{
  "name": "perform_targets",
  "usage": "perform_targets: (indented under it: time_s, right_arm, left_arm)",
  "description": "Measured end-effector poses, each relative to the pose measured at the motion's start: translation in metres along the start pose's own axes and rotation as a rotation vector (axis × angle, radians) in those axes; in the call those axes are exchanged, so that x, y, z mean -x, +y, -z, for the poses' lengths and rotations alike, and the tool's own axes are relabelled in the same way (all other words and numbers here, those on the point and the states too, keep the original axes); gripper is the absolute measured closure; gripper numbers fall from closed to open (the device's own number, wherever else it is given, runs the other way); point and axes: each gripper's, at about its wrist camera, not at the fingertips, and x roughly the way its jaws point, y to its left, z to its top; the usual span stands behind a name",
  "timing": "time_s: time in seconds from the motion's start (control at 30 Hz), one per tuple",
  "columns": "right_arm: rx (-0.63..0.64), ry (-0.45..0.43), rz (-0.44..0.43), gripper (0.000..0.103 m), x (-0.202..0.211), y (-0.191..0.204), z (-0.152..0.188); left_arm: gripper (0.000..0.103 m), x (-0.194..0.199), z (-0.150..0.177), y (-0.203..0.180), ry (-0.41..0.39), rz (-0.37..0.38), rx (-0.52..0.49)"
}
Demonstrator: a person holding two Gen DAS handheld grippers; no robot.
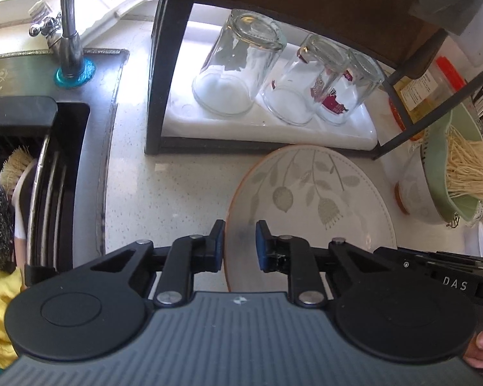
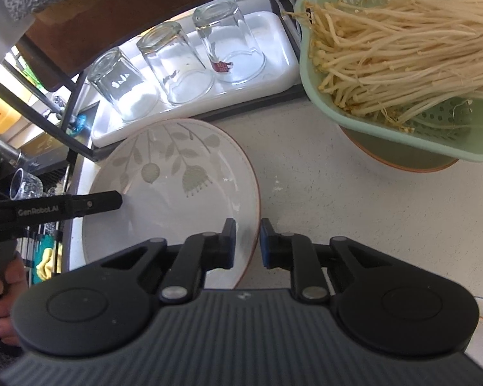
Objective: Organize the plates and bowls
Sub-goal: 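Lift the second leaf-pattern plate with the left tool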
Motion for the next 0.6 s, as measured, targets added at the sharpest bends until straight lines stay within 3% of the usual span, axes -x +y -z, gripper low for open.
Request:
perform_targets:
  time_s: [0.4, 0.6]
  right_arm:
    - [-0.05, 0.03, -0.043, 0.085, 0.009, -0.007, 0.005]
    - [-0.057, 0.017, -0.057, 0.084, 0.027, -0.013, 0.009]
  left_arm:
    - [0.08, 0.012, 0.004, 0.009, 0.021, 0.073, 0.092]
    - [0.08, 0.025, 0.011, -0.004, 0.025, 0.096, 0.055]
